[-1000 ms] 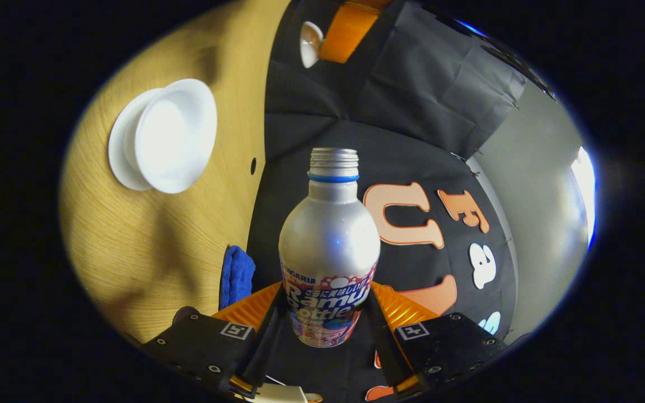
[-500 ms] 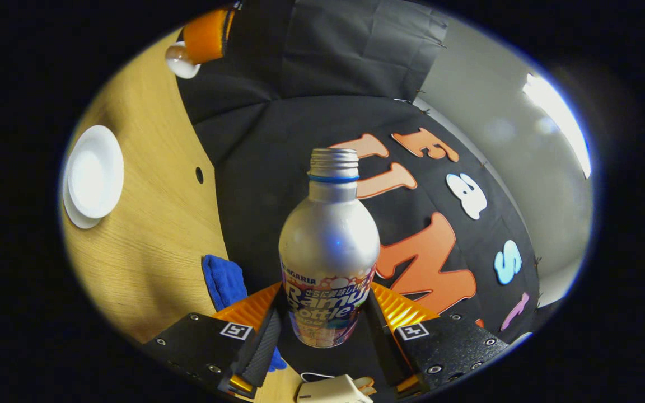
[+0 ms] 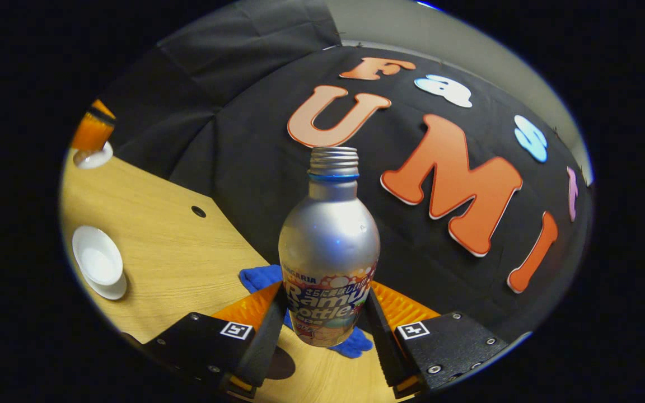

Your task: Open the teacup lid with one hand, grasp the water bottle and pour water into the teacup with the other hand; after pouring, place the water bottle on the coaster and then close the teacup lid.

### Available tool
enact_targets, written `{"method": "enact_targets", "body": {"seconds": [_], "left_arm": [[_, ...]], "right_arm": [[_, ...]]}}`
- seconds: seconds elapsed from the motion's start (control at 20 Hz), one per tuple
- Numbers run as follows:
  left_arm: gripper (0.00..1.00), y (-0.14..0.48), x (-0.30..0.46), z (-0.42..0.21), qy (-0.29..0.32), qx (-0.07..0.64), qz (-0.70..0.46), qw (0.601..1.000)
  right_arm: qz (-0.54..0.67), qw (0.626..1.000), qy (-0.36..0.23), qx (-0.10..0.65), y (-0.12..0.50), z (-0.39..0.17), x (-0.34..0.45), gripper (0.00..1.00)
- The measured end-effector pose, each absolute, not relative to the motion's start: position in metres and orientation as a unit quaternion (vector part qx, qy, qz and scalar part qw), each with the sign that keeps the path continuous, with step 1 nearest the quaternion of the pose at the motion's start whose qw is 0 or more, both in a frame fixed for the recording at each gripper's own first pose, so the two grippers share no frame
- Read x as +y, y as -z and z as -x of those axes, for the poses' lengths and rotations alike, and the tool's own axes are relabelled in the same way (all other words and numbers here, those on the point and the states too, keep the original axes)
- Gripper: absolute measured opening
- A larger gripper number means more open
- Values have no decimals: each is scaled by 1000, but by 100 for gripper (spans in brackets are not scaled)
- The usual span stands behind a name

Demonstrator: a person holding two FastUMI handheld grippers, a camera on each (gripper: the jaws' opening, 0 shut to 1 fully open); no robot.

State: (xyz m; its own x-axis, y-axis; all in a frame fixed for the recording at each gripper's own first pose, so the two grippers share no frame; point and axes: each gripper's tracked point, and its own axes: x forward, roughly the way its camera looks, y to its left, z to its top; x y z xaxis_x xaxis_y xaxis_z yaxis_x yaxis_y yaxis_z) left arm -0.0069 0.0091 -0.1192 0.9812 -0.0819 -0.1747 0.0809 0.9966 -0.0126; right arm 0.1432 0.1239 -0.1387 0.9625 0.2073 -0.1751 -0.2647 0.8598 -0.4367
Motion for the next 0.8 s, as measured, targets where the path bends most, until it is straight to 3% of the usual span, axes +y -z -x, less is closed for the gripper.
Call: {"method": "enact_targets", "body": {"seconds": [0.35, 0.45, 0.65, 0.8], "left_arm": [[35, 132, -6, 3, 53, 104, 6, 993], [31, 139, -10, 2, 56, 111, 3, 992], [35, 148, -12, 3, 56, 123, 2, 991], [35, 149, -12, 4, 54, 122, 3, 991]], "right_arm": [[85, 971, -149, 166, 186, -151, 119, 79], [65, 968, -157, 187, 202, -150, 116, 79], [29, 961, -160, 221, 230, -146, 112, 76], [13, 958, -167, 231, 243, -147, 114, 79]]}}
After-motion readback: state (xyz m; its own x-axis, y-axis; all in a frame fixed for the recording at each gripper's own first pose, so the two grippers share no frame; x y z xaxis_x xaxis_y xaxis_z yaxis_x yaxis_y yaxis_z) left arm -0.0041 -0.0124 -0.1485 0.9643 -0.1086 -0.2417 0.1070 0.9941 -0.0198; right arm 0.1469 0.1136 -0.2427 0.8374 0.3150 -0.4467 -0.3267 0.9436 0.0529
